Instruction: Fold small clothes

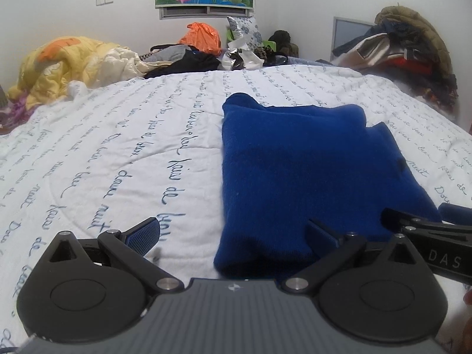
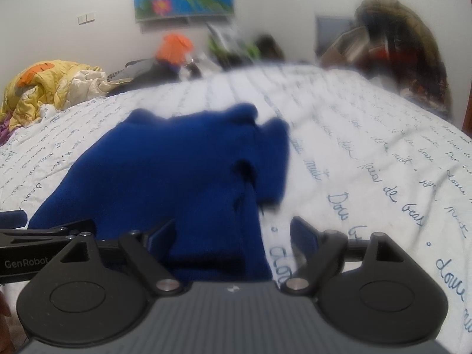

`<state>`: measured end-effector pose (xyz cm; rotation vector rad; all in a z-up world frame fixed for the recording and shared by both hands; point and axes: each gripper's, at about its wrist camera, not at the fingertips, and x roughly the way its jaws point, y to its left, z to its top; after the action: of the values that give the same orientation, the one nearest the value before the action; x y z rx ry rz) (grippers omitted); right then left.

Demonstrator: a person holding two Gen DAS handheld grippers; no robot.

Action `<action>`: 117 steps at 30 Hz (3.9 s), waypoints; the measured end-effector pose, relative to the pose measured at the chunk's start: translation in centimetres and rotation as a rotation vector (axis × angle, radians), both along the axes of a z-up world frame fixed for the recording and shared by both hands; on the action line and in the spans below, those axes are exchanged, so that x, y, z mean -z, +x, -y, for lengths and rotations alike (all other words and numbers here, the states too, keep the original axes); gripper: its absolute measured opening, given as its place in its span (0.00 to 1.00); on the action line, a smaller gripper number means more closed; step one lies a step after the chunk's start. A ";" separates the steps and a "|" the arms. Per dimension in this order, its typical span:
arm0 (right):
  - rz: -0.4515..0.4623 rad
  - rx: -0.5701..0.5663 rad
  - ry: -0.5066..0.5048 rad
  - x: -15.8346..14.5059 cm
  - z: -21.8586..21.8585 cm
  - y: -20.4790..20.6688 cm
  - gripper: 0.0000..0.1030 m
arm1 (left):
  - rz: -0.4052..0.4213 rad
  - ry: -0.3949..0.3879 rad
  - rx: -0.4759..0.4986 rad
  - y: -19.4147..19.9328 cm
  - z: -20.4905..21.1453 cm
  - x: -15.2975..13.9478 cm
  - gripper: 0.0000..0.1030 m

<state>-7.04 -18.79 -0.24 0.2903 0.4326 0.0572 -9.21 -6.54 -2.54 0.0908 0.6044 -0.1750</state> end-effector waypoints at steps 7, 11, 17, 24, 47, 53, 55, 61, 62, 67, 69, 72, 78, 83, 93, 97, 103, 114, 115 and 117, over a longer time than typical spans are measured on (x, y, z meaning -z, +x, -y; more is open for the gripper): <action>0.021 0.022 -0.067 0.1 -1.4 -1.4 0.91 | -0.007 0.010 0.000 -2.1 -1.2 0.4 1.00; 0.017 0.036 -0.118 0.0 -2.1 -1.1 0.98 | -0.032 0.051 0.006 -2.6 -1.6 1.0 1.00; -0.021 0.045 -0.065 0.4 -1.4 -1.0 1.00 | -0.064 -0.024 -0.050 -2.4 -3.3 1.4 1.00; -0.036 0.050 -0.044 0.6 -1.3 -1.8 1.00 | -0.063 -0.013 -0.067 -2.3 -3.1 1.3 1.00; -0.066 0.004 -0.057 1.1 -2.0 -2.3 1.00 | -0.060 -0.012 -0.073 -2.3 -3.0 1.3 1.00; -0.066 0.003 -0.058 1.1 -2.0 -2.4 1.00 | -0.060 -0.012 -0.072 -2.3 -2.9 1.3 1.00; -0.066 0.003 -0.058 1.1 -2.1 -2.4 1.00 | -0.060 -0.012 -0.072 -2.2 -2.9 1.3 1.00; -0.065 0.002 -0.058 1.1 -2.1 -2.4 1.00 | -0.060 -0.012 -0.072 -2.2 -2.9 1.3 1.00; -0.065 0.003 -0.058 1.1 -2.1 -2.4 1.00 | -0.060 -0.012 -0.072 -2.3 -2.9 1.3 1.00; -0.065 0.003 -0.057 1.1 -2.1 -2.4 1.00 | -0.061 -0.012 -0.071 -2.3 -2.9 1.3 1.00; -0.065 0.003 -0.057 1.1 -2.1 -2.4 1.00 | -0.060 -0.012 -0.072 -2.3 -2.9 1.3 1.00; -0.065 0.003 -0.057 1.1 -2.1 -2.4 1.00 | -0.061 -0.012 -0.072 -2.3 -2.9 1.3 1.00; -0.065 0.002 -0.057 1.1 -2.2 -2.4 1.00 | -0.061 -0.012 -0.072 -2.3 -2.8 1.3 1.00; -0.064 -0.004 -0.058 0.9 -2.4 -2.4 1.00 | -0.061 -0.012 -0.072 -2.3 -2.8 1.3 1.00; -0.064 -0.006 -0.059 0.8 -2.7 -2.4 1.00 | -0.061 -0.012 -0.072 -2.3 -2.8 1.2 1.00; -0.064 -0.006 -0.059 0.8 -2.6 -2.4 1.00 | -0.061 -0.012 -0.072 -2.3 -2.8 1.2 1.00; -0.064 -0.006 -0.058 0.8 -2.7 -2.4 1.00 | -0.061 -0.012 -0.072 -2.3 -2.8 1.2 1.00; -0.064 -0.006 -0.058 0.8 -2.7 -2.4 1.00 | -0.061 -0.012 -0.072 -2.3 -2.8 1.2 1.00; -0.064 -0.006 -0.058 0.9 -2.6 -2.4 1.00 | -0.061 -0.012 -0.072 -2.3 -2.8 1.2 1.00; -0.064 -0.006 -0.057 0.8 -2.6 -2.4 1.00 | -0.061 -0.012 -0.072 -2.3 -2.8 1.2 1.00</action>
<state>-9.44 -16.16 -1.08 0.2351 0.4979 0.0412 -11.50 -3.77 -3.77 0.0520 0.6667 -0.1118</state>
